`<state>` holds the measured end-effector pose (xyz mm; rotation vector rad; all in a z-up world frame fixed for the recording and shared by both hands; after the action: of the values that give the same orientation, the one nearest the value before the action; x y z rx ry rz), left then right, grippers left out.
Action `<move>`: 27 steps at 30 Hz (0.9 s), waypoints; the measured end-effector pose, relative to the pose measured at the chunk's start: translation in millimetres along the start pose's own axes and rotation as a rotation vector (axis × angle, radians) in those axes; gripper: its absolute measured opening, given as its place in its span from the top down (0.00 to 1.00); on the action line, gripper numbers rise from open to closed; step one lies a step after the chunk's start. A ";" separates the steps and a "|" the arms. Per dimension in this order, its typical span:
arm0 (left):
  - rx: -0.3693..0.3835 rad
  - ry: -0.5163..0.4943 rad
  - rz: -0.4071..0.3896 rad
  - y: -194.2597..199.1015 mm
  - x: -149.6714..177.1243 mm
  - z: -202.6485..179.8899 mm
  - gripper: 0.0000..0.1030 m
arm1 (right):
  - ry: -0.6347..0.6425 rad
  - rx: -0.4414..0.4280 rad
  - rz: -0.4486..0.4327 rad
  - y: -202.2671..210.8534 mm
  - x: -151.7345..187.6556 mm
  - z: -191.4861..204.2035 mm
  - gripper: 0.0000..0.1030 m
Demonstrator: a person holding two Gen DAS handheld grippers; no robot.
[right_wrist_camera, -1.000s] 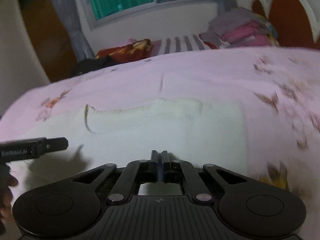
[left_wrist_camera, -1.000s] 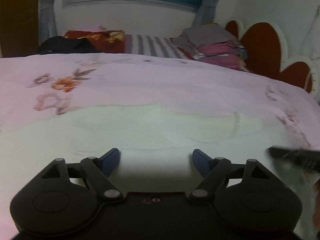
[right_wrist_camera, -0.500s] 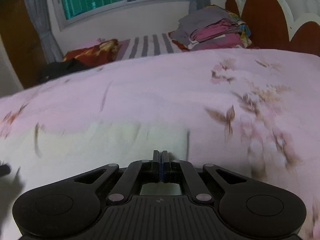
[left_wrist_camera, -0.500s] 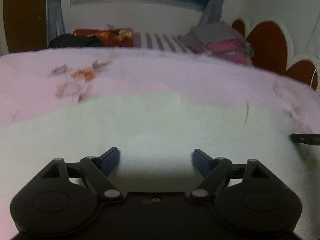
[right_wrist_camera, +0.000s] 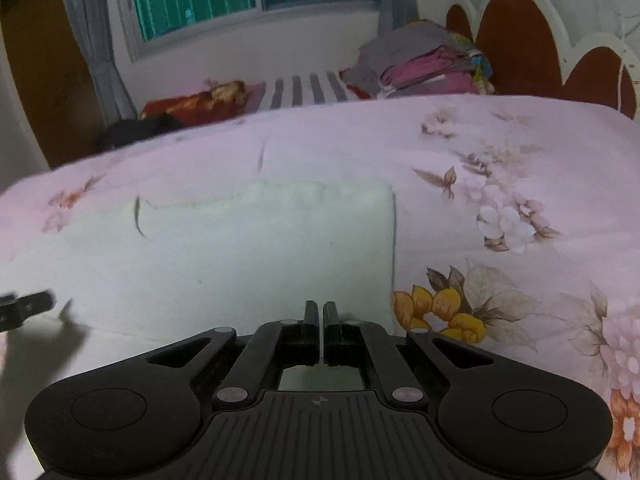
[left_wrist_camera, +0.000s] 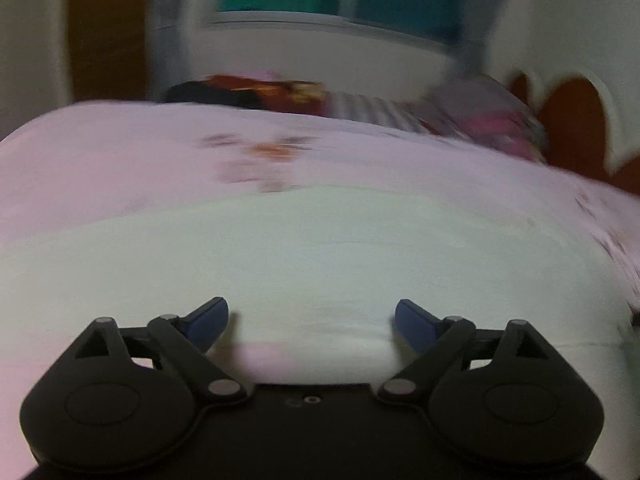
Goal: Fold small clothes
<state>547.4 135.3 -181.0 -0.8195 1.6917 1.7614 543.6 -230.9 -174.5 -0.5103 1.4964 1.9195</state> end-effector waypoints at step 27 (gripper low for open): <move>-0.198 0.907 -0.162 50.4 67.8 322.0 0.97 | -0.092 -0.005 -0.016 17.6 7.8 22.2 0.61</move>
<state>449.1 453.1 -193.2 -2.0006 1.8823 1.5434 527.7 -210.2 -161.0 -0.4285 1.4249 1.9094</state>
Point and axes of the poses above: each gripper's, at about its wrist camera, not at the fingertips, and y roughly against the way its jaws point, z to its left, x to its underside, the point moved 9 cm from there along -y, roughly the way its jaws point, and after that the axes turned 9 degrees about -y, right-handed, at the moved point
